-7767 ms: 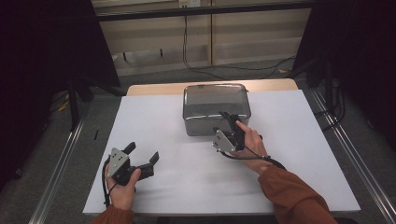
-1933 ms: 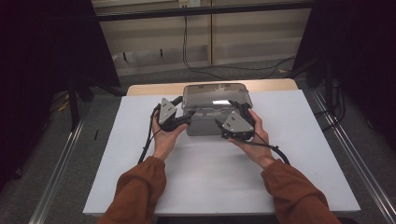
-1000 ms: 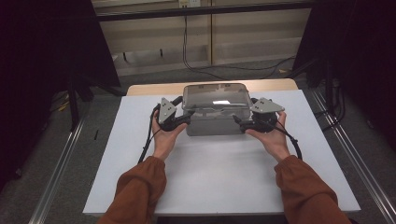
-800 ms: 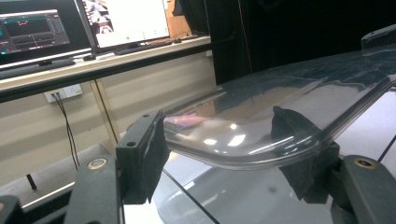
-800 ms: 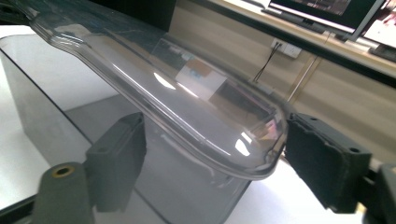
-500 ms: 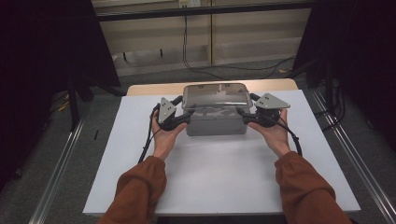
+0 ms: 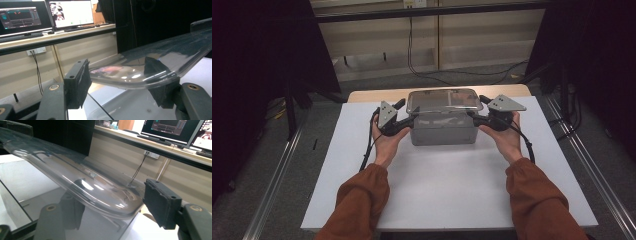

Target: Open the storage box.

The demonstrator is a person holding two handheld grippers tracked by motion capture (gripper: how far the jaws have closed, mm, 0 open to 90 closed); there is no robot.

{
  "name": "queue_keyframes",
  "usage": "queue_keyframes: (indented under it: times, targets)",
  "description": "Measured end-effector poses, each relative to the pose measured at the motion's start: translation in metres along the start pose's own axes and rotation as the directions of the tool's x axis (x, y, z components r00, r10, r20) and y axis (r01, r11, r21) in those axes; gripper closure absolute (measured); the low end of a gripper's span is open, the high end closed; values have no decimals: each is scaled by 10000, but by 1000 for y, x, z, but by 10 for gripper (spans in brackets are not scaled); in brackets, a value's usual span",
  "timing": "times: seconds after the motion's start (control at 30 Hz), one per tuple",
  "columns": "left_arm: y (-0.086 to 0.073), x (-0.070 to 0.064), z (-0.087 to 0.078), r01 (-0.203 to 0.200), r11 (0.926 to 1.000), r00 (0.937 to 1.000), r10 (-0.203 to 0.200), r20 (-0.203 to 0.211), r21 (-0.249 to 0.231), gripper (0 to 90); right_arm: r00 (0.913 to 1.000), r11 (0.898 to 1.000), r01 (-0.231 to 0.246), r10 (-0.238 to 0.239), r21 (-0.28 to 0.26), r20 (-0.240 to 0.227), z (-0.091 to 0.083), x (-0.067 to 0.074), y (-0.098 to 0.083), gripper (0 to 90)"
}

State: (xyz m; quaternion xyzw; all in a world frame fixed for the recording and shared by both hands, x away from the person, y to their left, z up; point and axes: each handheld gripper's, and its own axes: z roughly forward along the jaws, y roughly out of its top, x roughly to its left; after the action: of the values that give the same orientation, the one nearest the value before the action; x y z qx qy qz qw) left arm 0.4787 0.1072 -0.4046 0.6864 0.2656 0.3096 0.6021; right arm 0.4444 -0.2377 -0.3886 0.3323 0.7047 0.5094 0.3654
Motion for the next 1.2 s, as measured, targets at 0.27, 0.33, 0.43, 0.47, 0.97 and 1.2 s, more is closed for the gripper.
queue_keyframes:
  times: [0.27,0.33,0.43,0.47,0.97,1.2]
  targets:
    - [4,2,5,-145,9999,9999,146,-31,66,389,9998,9997,-192,190,-163,-97,1,-6,1,429]
    - [5,3,7,29,10000,10000,-29,-32,-51,417,9994,9992,-297,293,-266,-174,3,-6,3,435]
    - [7,3,8,7,10000,10000,-7,-55,-77,428,9990,9982,-412,403,-439,-216,5,-6,6,440]
    - [8,3,8,-59,10000,9999,59,-83,-50,433,9992,9984,-353,344,-448,-206,6,-6,6,443]
    - [23,12,16,245,9996,9997,-246,-63,-104,461,9951,9931,-927,898,-722,-422,9,-16,18,473]
    - [27,17,21,329,9992,9994,-330,-70,-244,508,9939,9920,-1014,977,-749,-518,11,-23,25,505]
